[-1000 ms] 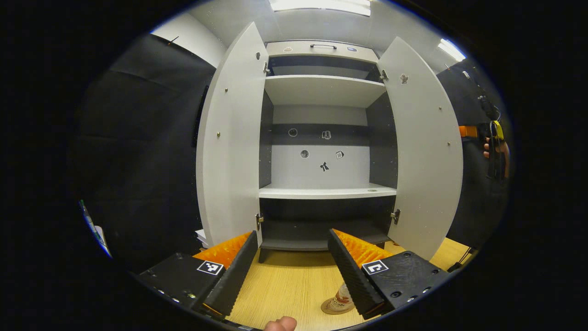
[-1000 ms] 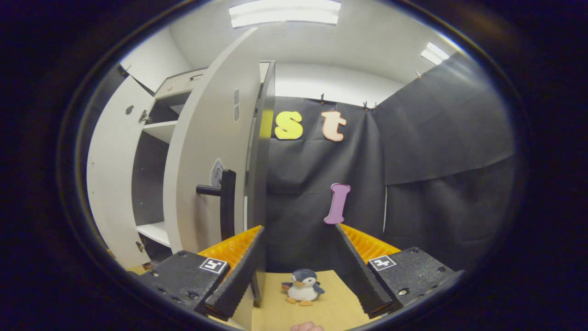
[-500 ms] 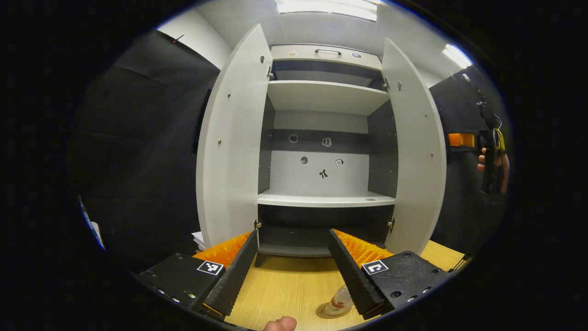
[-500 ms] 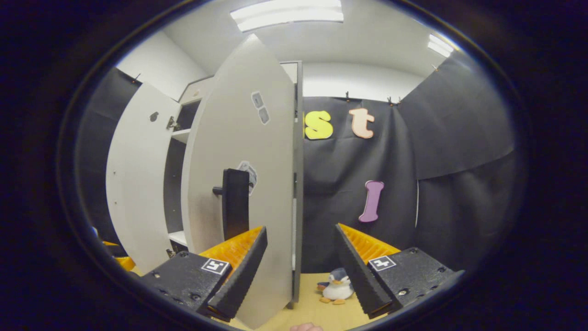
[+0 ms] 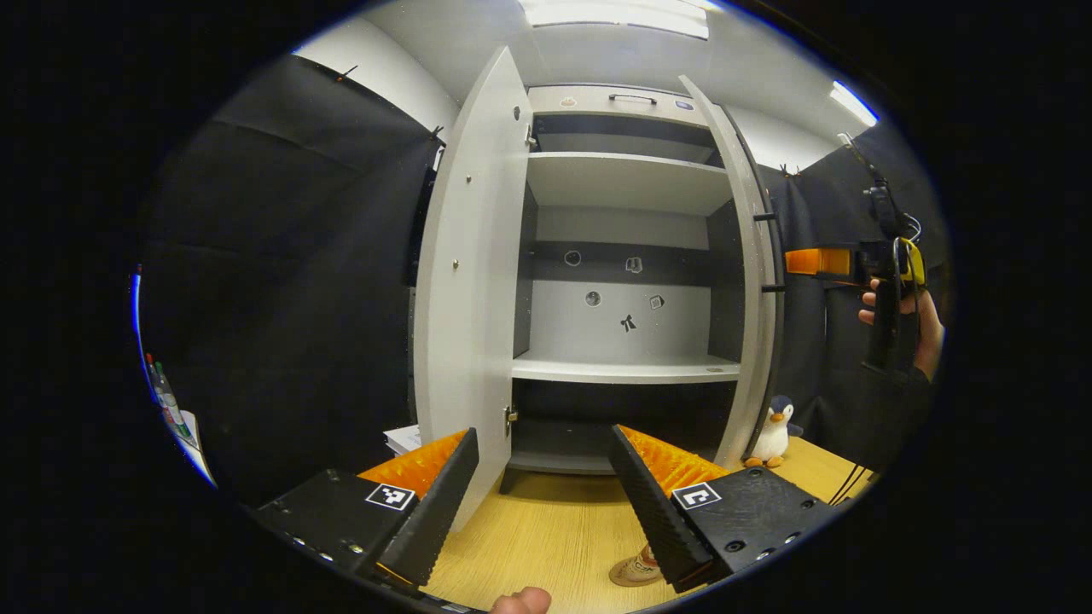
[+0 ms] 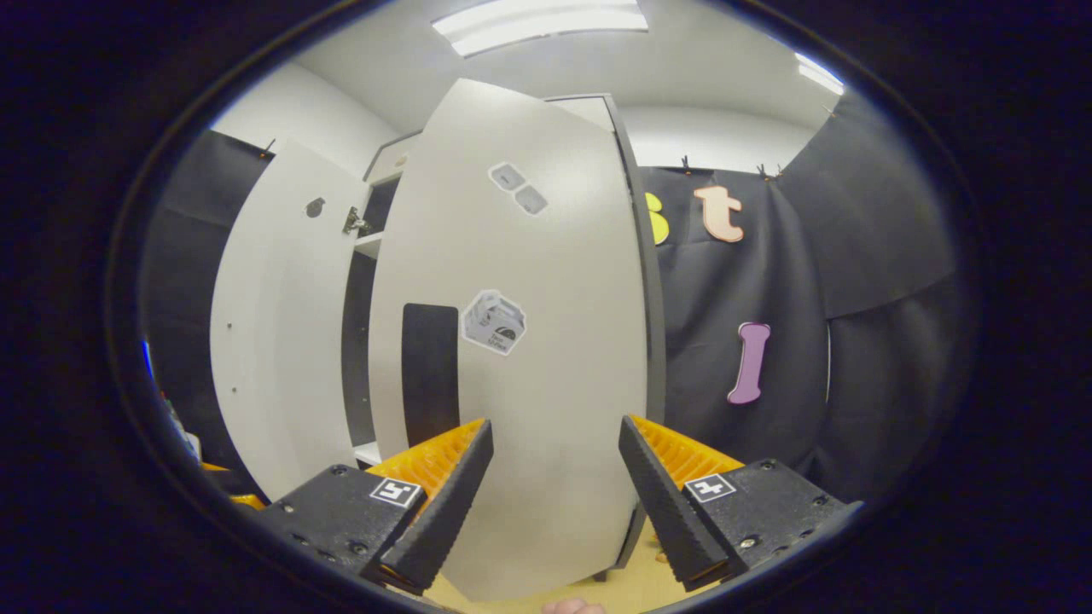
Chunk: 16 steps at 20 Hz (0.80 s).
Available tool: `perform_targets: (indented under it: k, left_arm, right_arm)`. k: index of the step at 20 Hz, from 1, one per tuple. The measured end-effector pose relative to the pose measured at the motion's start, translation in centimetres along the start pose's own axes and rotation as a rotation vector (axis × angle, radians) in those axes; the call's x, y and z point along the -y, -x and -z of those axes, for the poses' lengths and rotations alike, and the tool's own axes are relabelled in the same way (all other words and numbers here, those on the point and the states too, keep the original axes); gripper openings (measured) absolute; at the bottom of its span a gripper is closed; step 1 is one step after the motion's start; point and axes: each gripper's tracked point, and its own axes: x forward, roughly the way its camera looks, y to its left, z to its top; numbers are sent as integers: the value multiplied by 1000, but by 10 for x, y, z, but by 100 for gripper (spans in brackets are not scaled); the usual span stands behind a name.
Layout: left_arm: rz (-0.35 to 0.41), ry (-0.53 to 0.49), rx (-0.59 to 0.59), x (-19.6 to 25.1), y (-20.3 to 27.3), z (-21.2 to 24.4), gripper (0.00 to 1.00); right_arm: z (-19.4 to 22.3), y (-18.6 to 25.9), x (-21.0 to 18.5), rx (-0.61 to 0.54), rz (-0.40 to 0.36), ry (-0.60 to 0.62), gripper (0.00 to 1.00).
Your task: Grasp the bottle in the cabinet with the left hand and place it on the coaster, then close the right door with the right hand and the left door with the left hand.
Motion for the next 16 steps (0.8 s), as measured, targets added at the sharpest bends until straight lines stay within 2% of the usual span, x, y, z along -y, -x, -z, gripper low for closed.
perform_targets:
  k: [1,2,3,4,5,6,8,11,13,14,15,16]
  left_arm:
    - [-5,2,1,-2,0,0,94]
    - [-8,4,1,-5,1,0,94]
    - [-10,7,3,-6,1,-1,94]
    - [-11,9,4,-5,0,-2,94]
    - [-10,11,6,-5,0,-4,94]
    - [-8,12,10,-5,1,-5,94]
    - [0,16,12,-2,1,-7,94]
    - [18,10,17,5,1,-10,96]
    - [42,14,26,13,0,-13,94]
    - [51,22,30,16,2,-16,94]
    - [57,27,38,19,2,-19,94]
    - [67,29,41,21,2,-22,94]
  right_arm:
    - [3,-2,-3,-7,-2,2,98]
    - [3,-3,-5,-8,4,4,98]
    - [0,-2,-8,-3,6,7,93]
    - [-4,5,-10,6,10,11,98]
    - [-7,17,-8,22,19,18,93]
    - [-10,29,-6,41,36,33,98]
    - [-12,58,-1,72,82,70,98]
    - [5,98,-5,65,129,84,98]
    - [22,118,-13,57,141,72,98]
    - [32,127,-16,56,152,76,93]
    - [39,135,-19,72,160,85,98]
    - [48,143,-21,78,171,100,93]
